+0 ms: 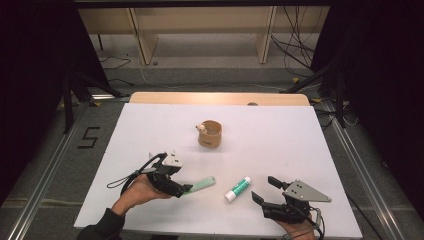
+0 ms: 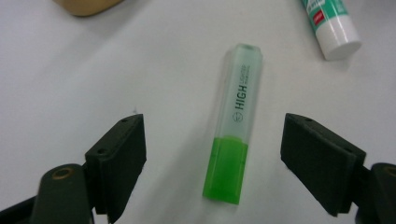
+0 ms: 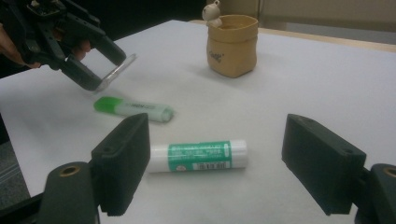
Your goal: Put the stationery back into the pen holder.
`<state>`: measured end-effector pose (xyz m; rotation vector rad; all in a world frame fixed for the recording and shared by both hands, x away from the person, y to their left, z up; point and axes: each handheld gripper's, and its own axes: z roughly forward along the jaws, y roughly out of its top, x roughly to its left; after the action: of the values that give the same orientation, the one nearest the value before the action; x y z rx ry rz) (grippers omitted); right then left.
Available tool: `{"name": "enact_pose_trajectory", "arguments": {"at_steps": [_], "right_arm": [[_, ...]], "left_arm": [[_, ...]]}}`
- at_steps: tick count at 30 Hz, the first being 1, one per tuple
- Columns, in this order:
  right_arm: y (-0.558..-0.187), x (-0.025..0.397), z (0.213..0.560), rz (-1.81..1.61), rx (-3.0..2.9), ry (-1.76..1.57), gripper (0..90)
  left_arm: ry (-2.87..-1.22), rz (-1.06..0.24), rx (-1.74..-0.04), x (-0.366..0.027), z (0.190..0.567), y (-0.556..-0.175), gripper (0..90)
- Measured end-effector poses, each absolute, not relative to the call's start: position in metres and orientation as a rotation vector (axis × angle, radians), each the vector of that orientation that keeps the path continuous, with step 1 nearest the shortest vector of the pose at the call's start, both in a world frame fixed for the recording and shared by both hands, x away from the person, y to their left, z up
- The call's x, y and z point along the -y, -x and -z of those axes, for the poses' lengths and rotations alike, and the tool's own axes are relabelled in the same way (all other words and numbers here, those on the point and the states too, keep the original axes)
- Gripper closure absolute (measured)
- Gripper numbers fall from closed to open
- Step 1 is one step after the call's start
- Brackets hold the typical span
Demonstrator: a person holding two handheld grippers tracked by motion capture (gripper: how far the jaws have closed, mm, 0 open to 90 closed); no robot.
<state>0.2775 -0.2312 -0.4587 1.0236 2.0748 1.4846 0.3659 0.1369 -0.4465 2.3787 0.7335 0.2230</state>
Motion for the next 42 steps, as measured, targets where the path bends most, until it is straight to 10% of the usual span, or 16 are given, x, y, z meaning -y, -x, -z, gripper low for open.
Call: {"name": "enact_pose_trajectory", "arguments": {"at_steps": [42], "right_arm": [[-0.276, 0.223, 0.459, -1.452, -2.111, -0.984, 24.6]], "left_arm": [[-2.677, -0.124, -0.666, -0.114, 0.465, -0.367, 66.5]]}}
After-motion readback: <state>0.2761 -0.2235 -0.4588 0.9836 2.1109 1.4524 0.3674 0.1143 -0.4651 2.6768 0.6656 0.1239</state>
